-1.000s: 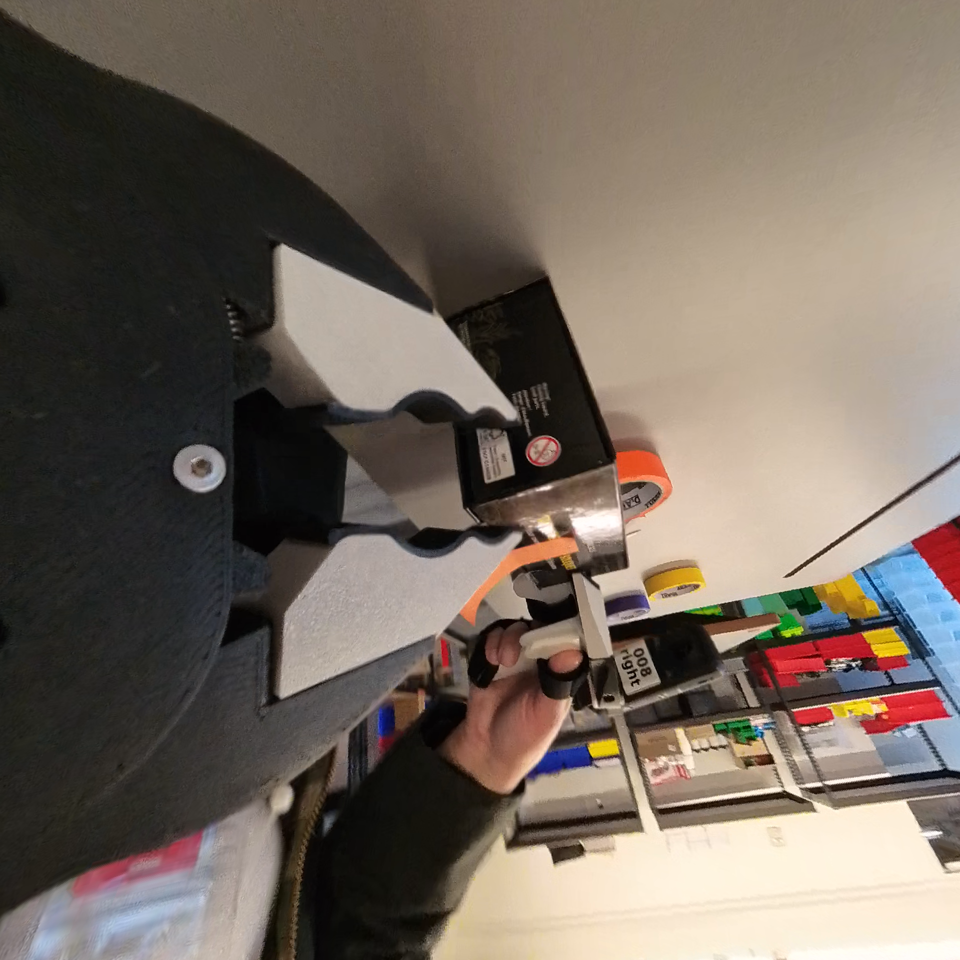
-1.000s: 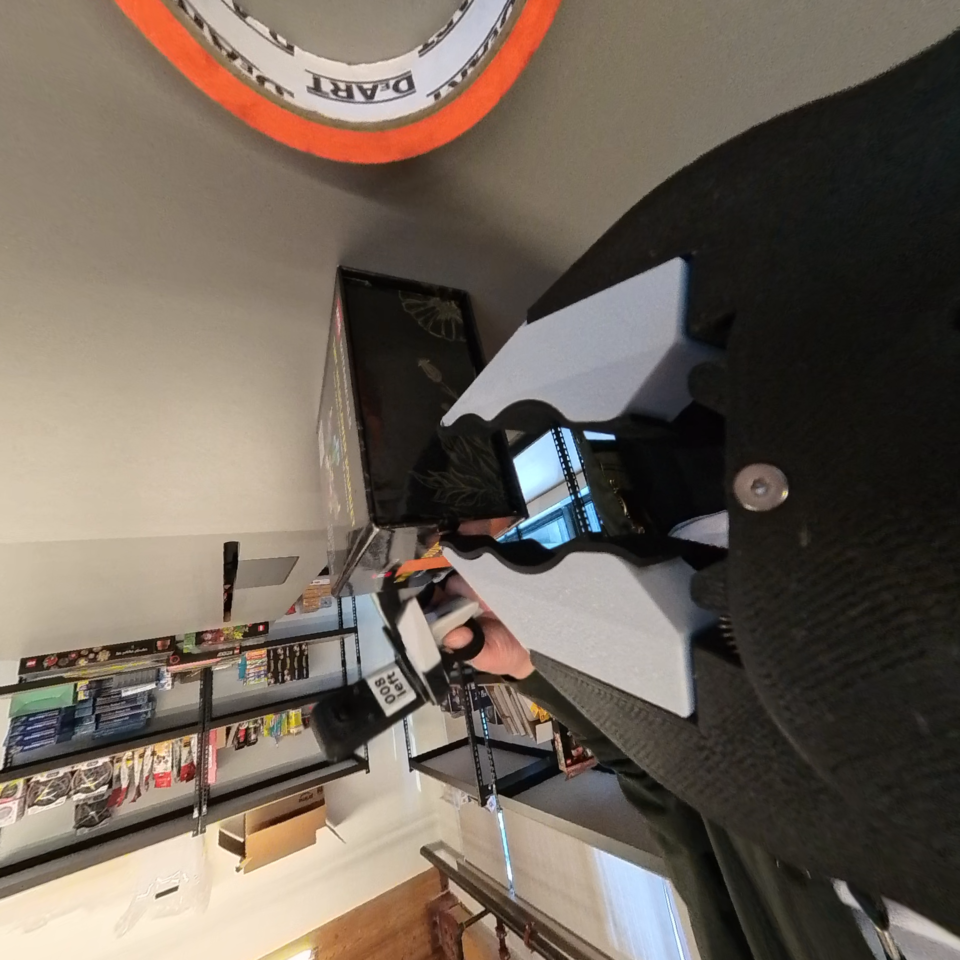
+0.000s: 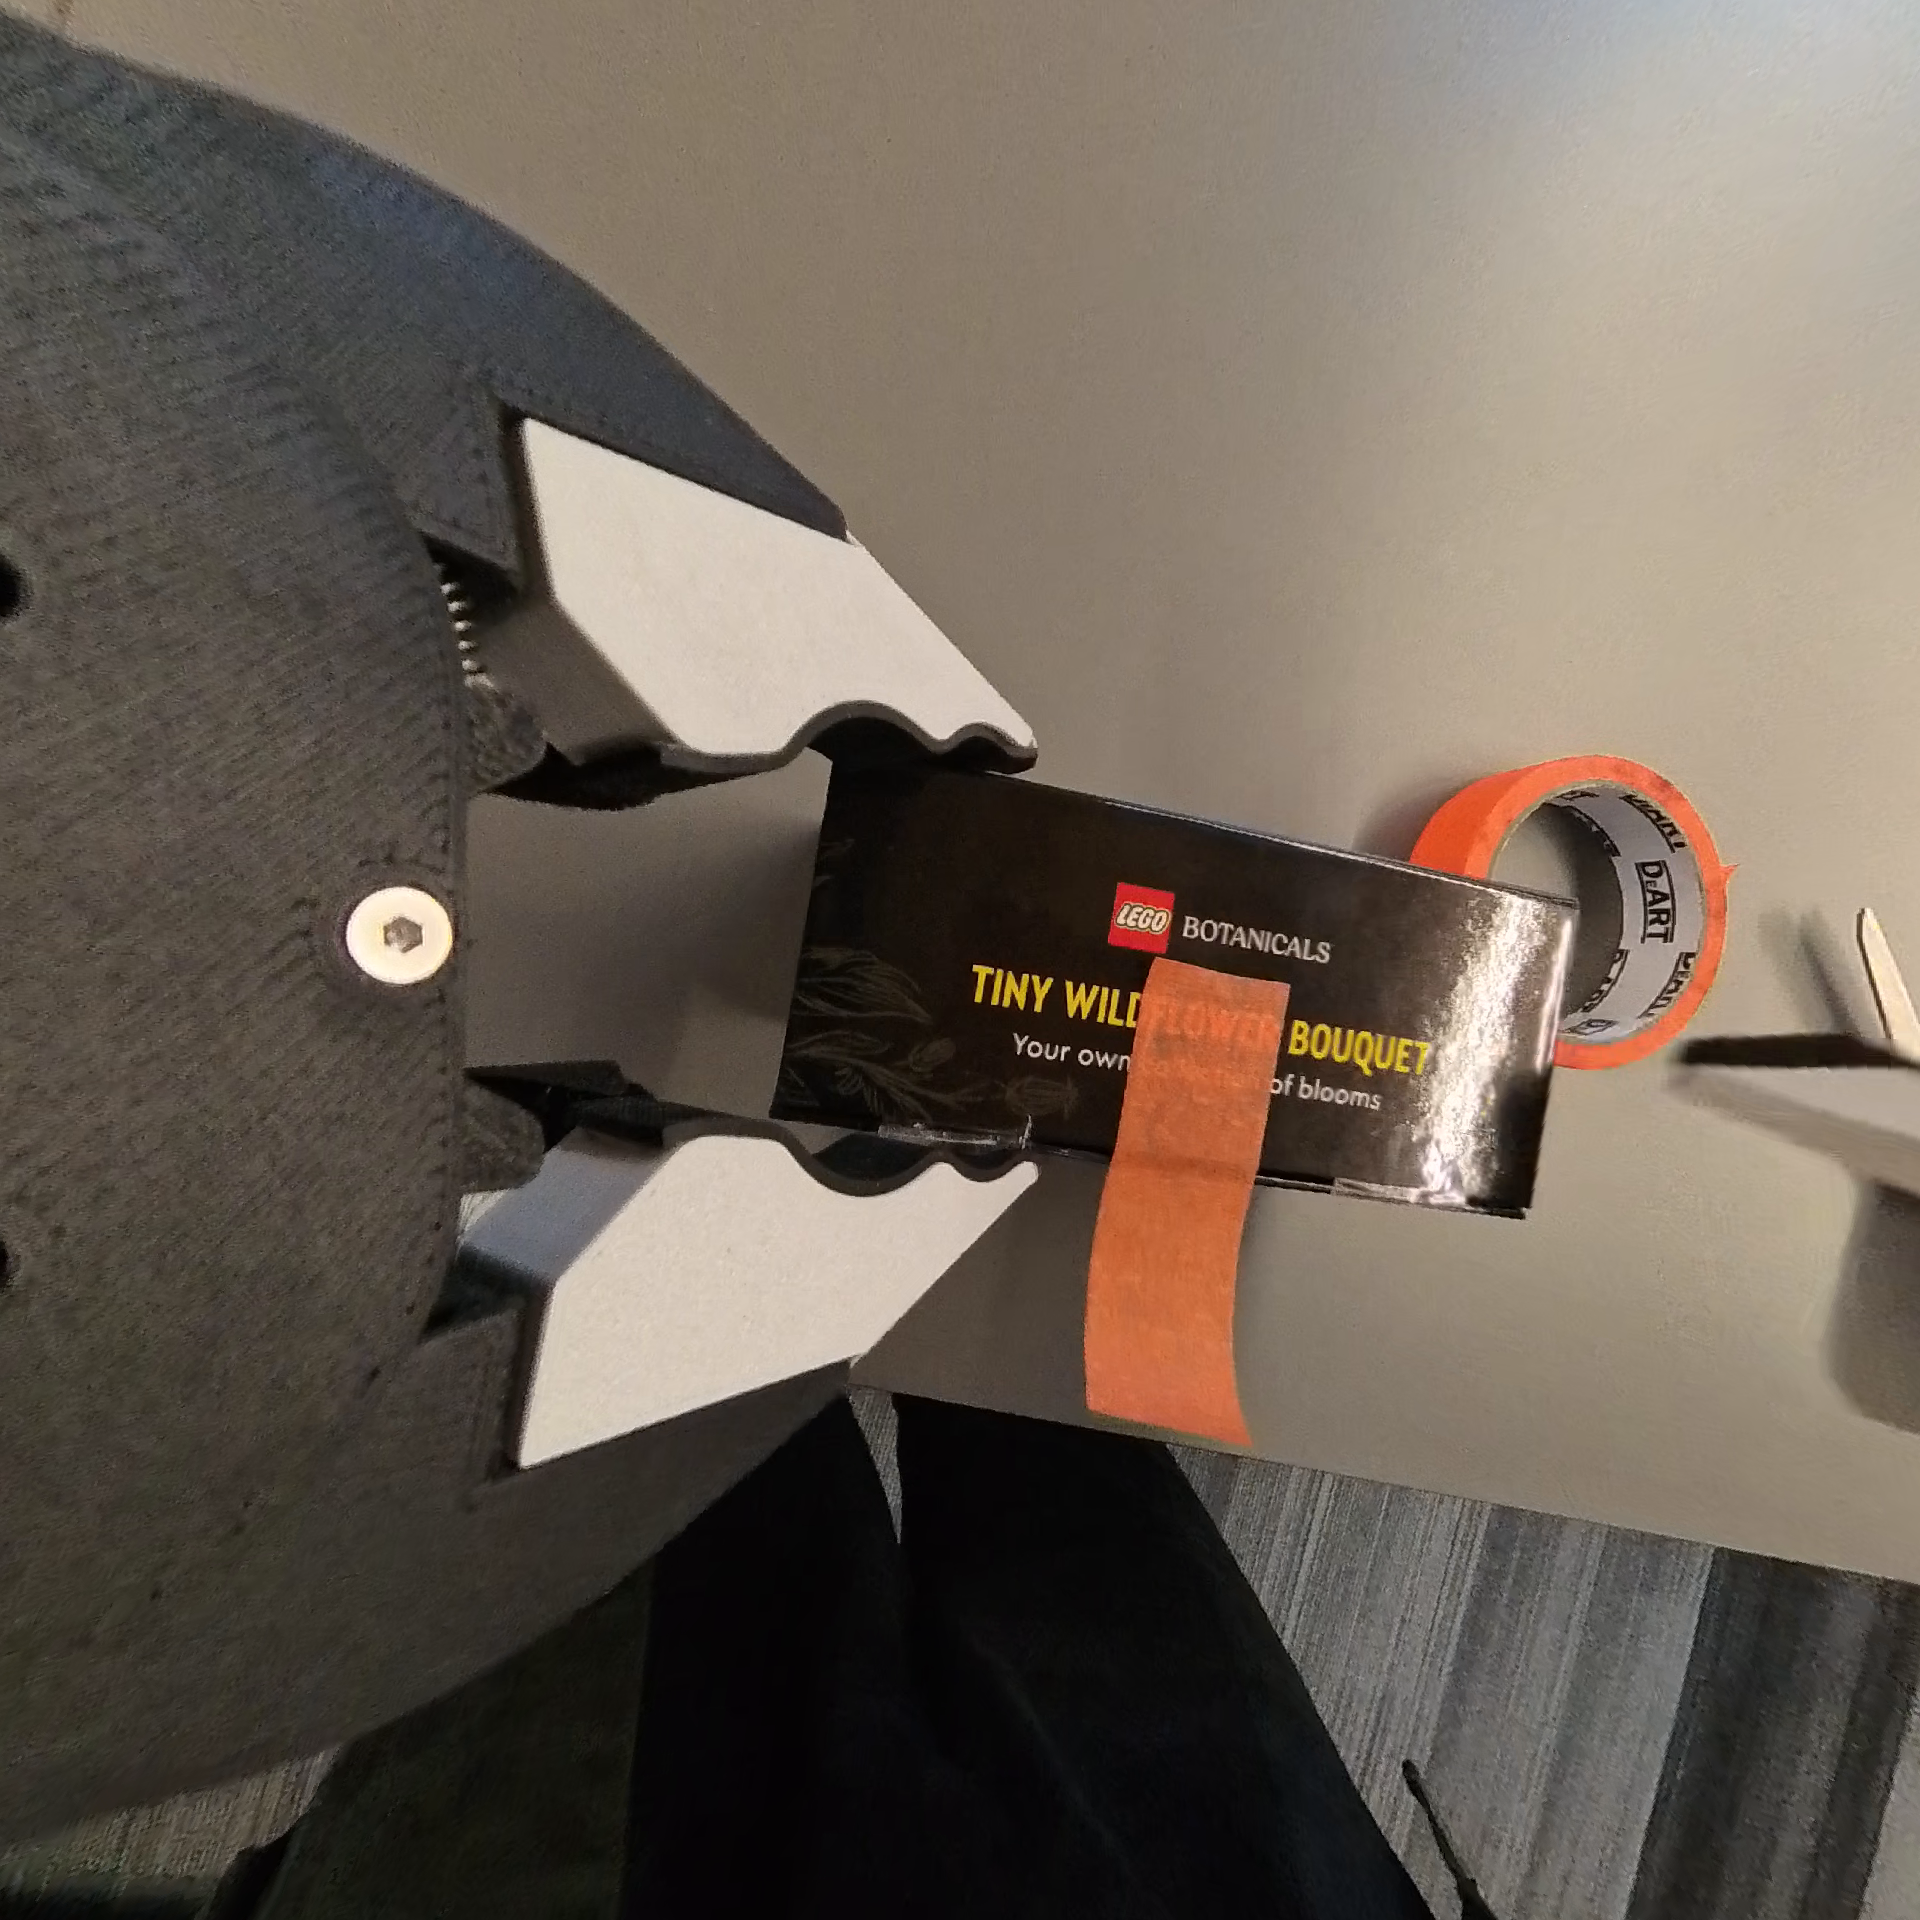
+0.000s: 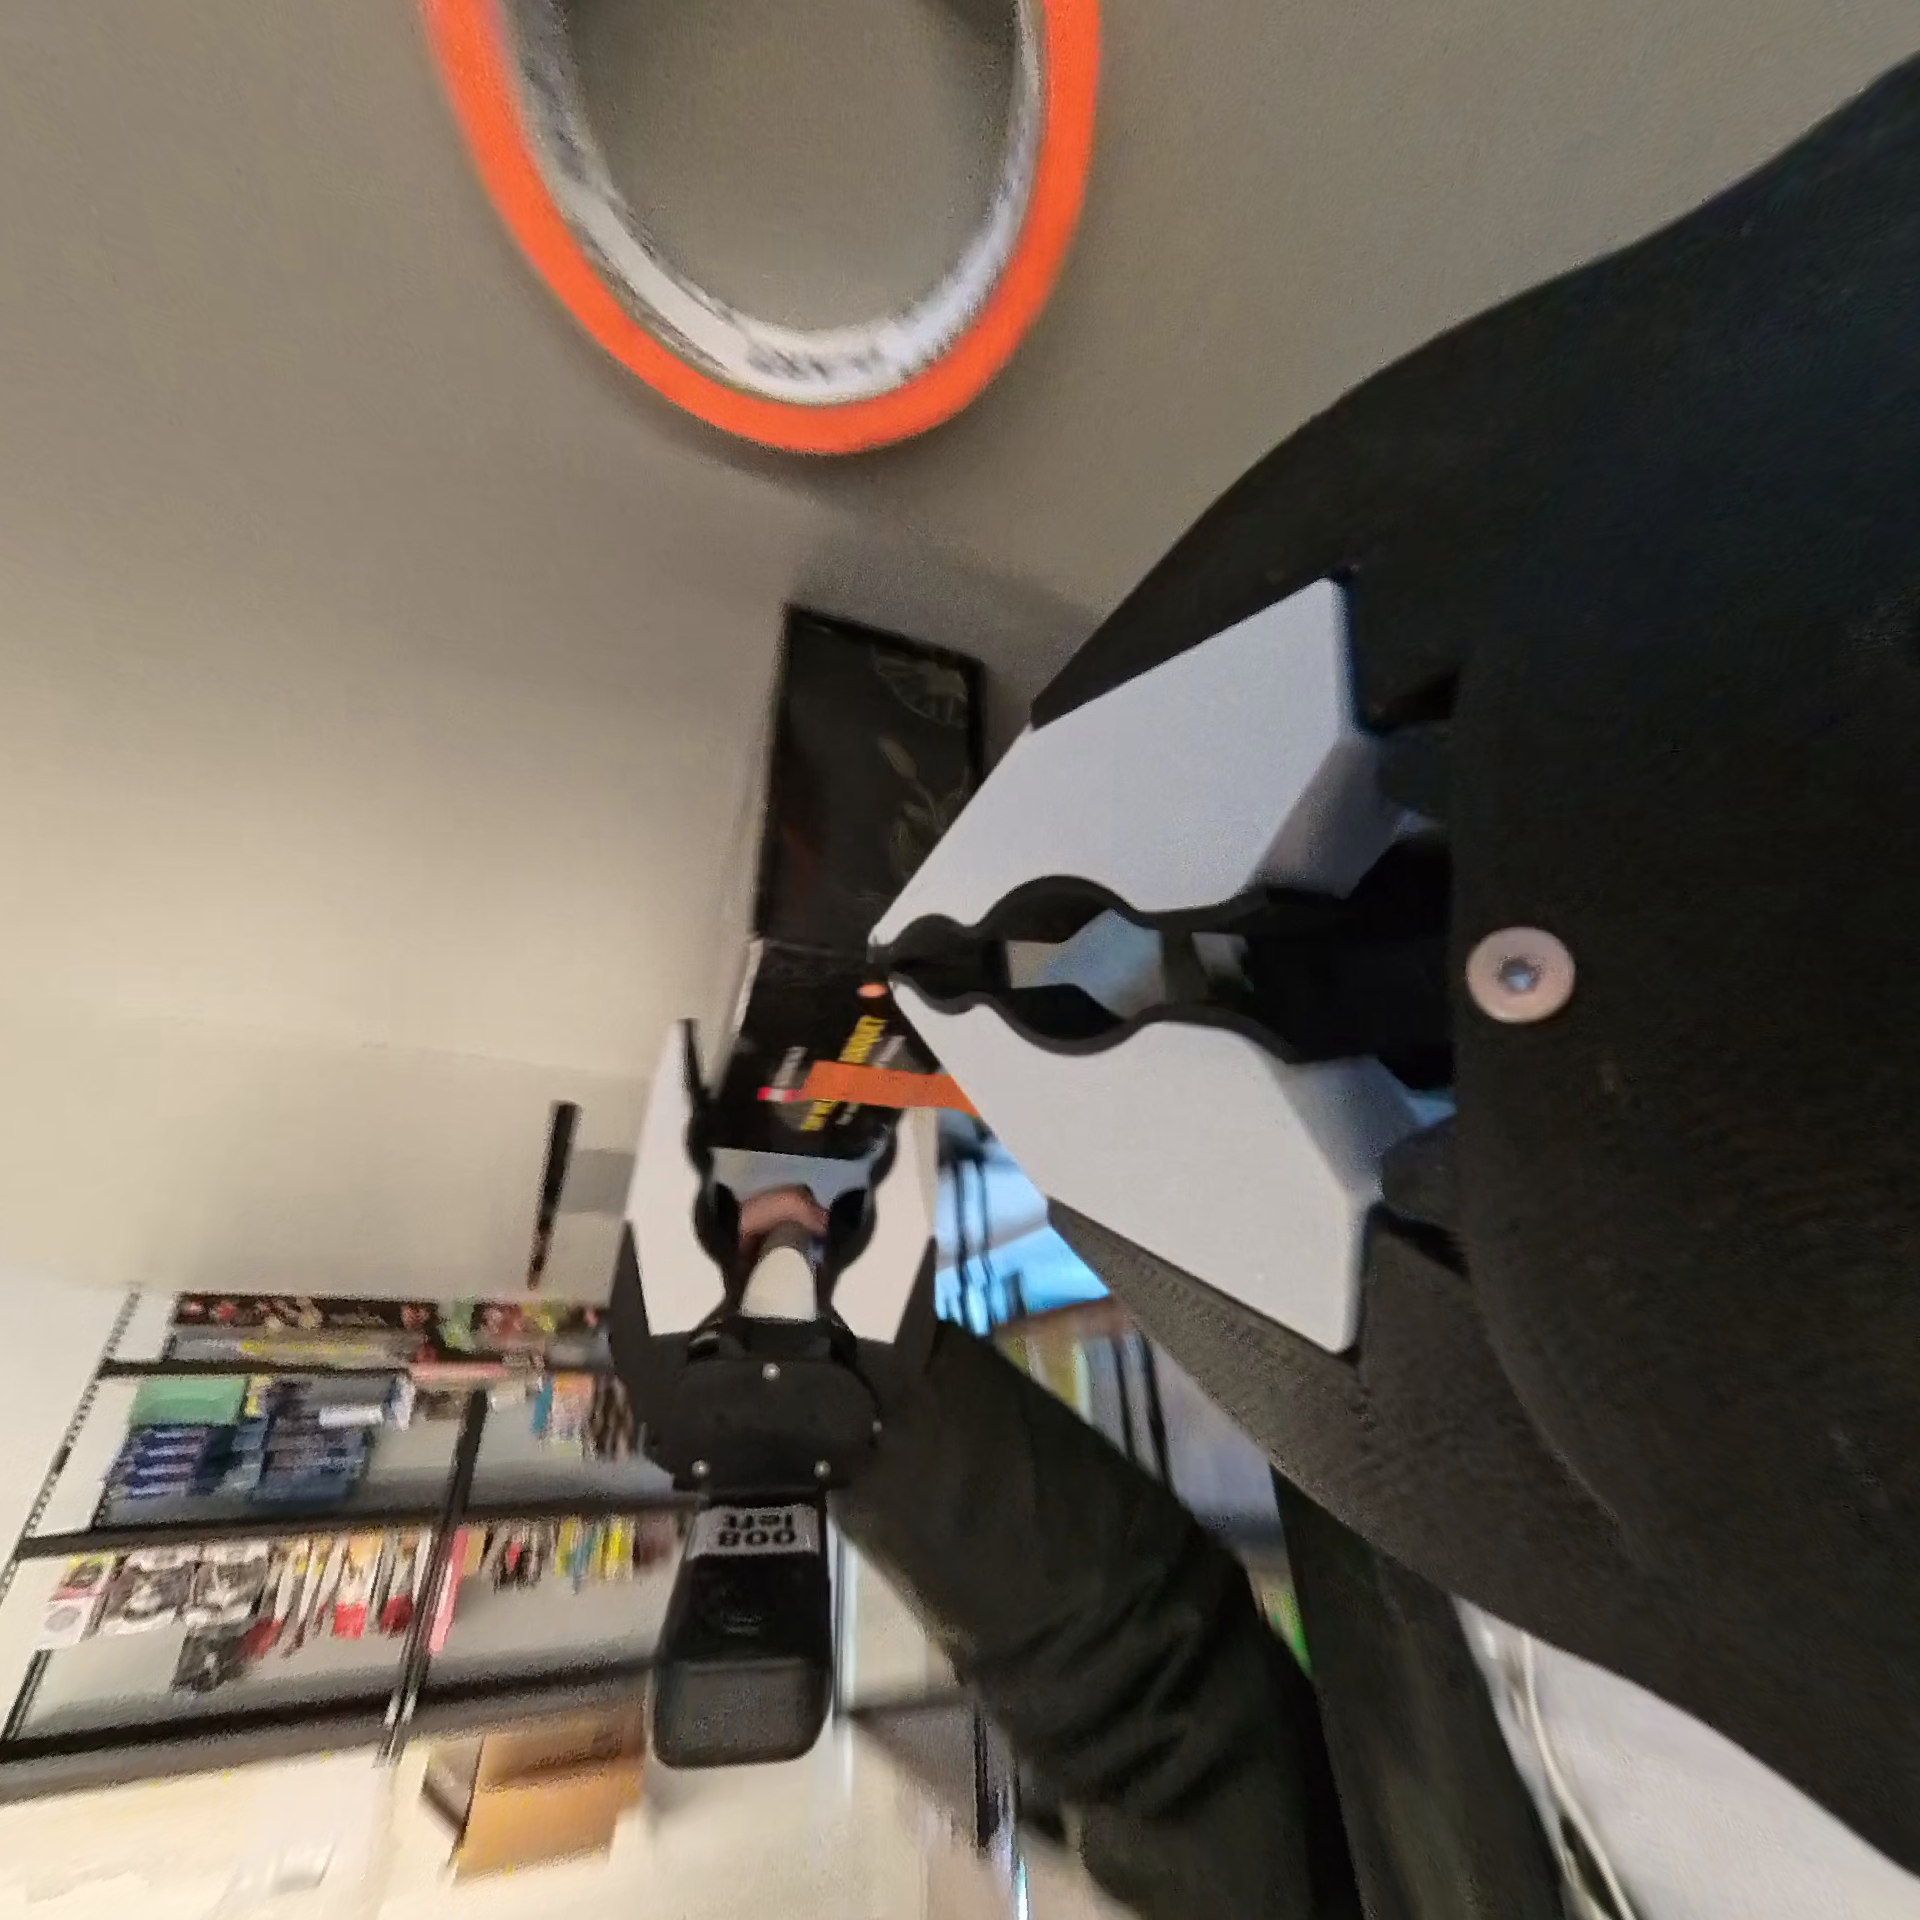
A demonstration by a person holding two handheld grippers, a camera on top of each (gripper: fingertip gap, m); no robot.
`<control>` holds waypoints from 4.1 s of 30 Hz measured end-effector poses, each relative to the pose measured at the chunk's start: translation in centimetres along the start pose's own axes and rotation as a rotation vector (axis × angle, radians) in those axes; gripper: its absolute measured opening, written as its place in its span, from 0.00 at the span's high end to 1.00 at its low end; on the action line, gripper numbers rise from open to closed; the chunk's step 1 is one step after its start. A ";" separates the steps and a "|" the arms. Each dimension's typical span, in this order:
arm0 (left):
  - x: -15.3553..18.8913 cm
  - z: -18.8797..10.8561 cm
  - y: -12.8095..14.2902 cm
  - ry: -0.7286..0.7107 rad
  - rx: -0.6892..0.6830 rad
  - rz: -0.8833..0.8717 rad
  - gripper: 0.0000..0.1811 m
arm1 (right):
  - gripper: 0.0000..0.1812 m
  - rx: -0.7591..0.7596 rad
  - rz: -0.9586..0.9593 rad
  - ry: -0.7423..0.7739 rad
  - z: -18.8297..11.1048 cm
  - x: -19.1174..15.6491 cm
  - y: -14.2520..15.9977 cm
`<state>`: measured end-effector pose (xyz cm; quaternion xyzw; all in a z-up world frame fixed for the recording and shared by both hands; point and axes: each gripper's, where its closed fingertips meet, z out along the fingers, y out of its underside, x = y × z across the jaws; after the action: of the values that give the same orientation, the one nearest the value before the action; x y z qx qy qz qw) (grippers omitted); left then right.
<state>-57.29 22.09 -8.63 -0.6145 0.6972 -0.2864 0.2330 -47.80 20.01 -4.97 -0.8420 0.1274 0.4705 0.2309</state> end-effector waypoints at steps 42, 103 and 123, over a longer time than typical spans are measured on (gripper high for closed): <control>-0.3 0.5 -0.5 -0.010 0.017 -0.006 0.62 | 1.00 -0.235 0.038 -0.017 7.4 -5.1 4.1; 0.0 0.2 0.1 0.025 -0.040 -0.007 0.62 | 1.00 0.182 -0.089 -0.188 8.5 -3.1 5.6; 0.2 0.1 0.2 0.041 -0.055 0.007 0.62 | 1.00 0.069 -0.082 -0.135 9.1 0.0 7.3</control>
<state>-57.43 21.91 -8.82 -0.6123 0.7115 -0.2791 0.2025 -57.59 18.35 -11.00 -0.8045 0.0932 0.5116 0.2869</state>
